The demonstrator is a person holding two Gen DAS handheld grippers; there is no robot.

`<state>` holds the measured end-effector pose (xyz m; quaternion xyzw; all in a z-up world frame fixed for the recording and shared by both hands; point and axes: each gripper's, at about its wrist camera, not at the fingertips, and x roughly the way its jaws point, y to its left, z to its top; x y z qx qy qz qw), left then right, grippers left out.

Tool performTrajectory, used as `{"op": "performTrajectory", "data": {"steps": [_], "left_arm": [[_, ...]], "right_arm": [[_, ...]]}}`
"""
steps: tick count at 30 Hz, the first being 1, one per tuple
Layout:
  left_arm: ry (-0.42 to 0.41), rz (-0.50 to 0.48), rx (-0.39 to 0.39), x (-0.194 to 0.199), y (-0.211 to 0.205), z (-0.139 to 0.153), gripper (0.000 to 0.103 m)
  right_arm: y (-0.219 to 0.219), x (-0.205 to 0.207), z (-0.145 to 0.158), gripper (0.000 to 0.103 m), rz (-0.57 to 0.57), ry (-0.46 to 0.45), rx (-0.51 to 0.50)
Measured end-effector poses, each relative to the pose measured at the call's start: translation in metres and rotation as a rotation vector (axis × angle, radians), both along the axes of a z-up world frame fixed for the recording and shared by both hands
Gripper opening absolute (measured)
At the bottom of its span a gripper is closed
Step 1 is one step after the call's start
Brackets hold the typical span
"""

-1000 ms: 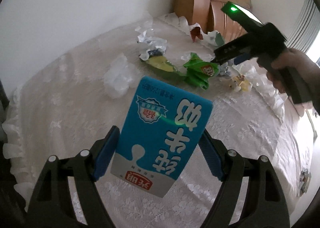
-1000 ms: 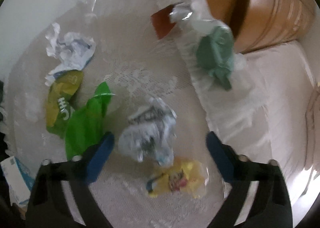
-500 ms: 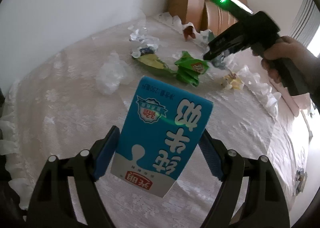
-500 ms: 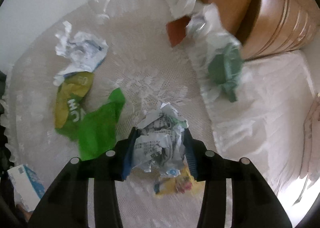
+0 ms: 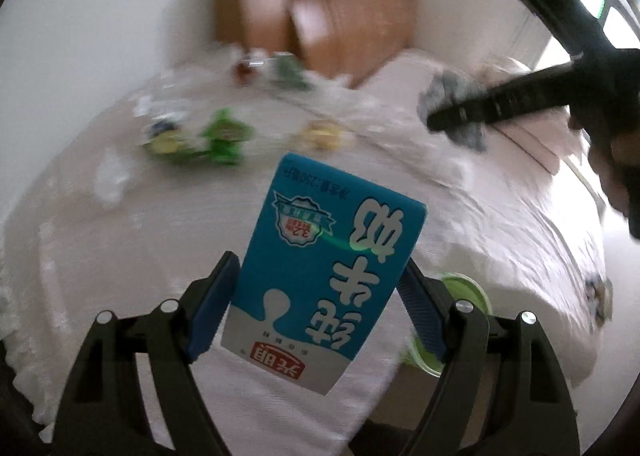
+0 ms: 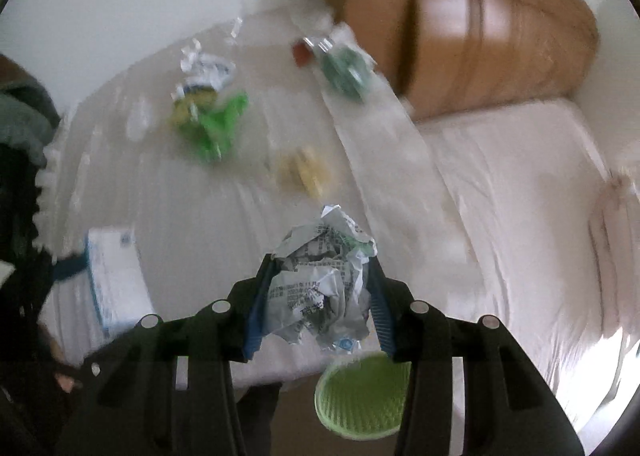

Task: Collect trash
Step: 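Drop the paper from the right tool while the left tool drops the carton into the wastebasket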

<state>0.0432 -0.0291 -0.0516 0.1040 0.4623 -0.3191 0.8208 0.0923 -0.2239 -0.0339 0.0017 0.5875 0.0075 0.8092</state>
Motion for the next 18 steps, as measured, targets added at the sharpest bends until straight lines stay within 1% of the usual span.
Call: {"op": "performTrajectory", "data": {"steps": [2,3,5,6,9,12,14,15,17,18], "left_arm": [[0.001,-0.068,0.003,-0.020,-0.026,0.000,0.076],[0.000,-0.096,0.007,-0.028,-0.036,0.000,0.076],[0.006,-0.162,0.009,-0.049,-0.059,-0.002,0.076],[0.013,-0.188,0.008,-0.056,-0.069,-0.002,0.076],[0.030,-0.256,0.018,-0.078,-0.098,-0.005,0.076],[0.024,-0.306,0.042,-0.097,-0.122,-0.008,0.076],[0.022,-0.331,0.057,-0.107,-0.135,-0.011,0.076],[0.024,-0.340,0.064,-0.113,-0.140,-0.013,0.076],[0.028,-0.353,0.082,-0.122,-0.148,-0.016,0.076],[0.030,-0.362,0.094,-0.125,-0.153,-0.018,0.076]], "right_arm": [[-0.021,-0.042,-0.004,0.045,-0.043,0.016,0.010],[-0.029,-0.056,-0.007,0.045,-0.059,0.022,0.013],[-0.052,-0.105,-0.021,0.045,-0.123,0.052,0.012],[-0.058,-0.118,-0.026,0.045,-0.140,0.061,0.012],[-0.086,-0.178,-0.056,0.045,-0.229,0.124,0.027],[-0.103,-0.214,-0.083,0.045,-0.287,0.163,0.045],[-0.111,-0.230,-0.094,0.047,-0.312,0.172,0.058],[-0.116,-0.238,-0.106,0.048,-0.331,0.171,0.083],[-0.120,-0.248,-0.121,0.056,-0.340,0.164,0.108],[-0.123,-0.252,-0.128,0.070,-0.348,0.160,0.109]]}}
